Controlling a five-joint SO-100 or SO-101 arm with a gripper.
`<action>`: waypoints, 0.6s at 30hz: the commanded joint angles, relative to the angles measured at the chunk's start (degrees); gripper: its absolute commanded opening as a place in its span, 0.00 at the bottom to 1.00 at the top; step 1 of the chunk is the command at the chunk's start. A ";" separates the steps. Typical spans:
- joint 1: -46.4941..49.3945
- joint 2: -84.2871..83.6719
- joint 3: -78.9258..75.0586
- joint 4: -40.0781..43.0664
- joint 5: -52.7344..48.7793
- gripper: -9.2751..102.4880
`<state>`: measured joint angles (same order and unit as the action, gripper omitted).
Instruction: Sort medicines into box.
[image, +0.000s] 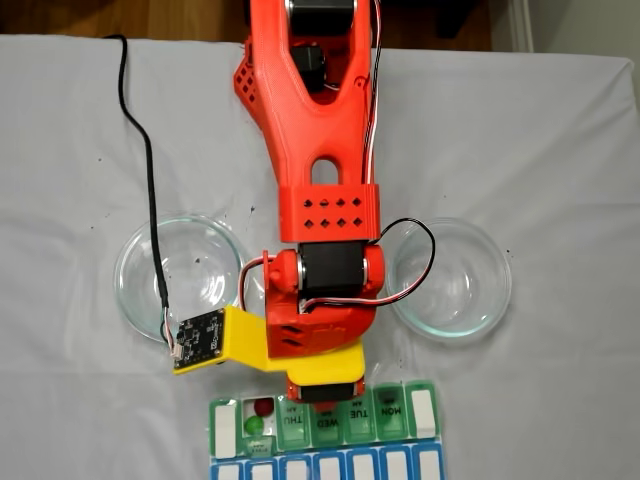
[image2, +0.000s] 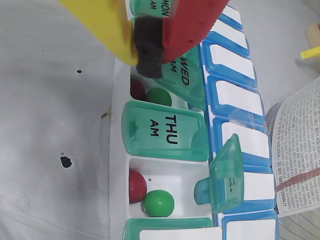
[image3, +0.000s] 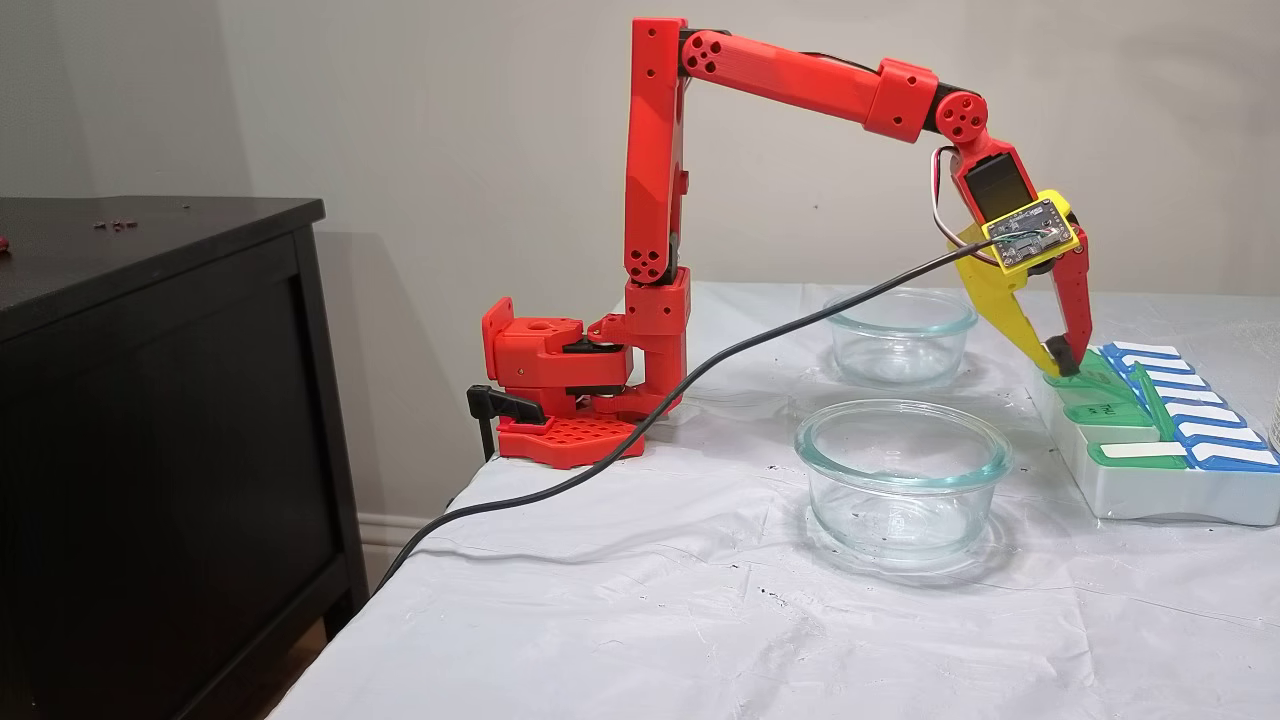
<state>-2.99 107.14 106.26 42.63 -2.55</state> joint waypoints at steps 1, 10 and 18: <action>-0.26 2.55 -2.37 -1.14 -0.70 0.08; -1.85 0.97 1.23 -0.62 -3.16 0.08; -3.69 -1.14 5.36 0.18 -6.24 0.08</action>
<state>-5.89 104.24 111.80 42.63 -7.73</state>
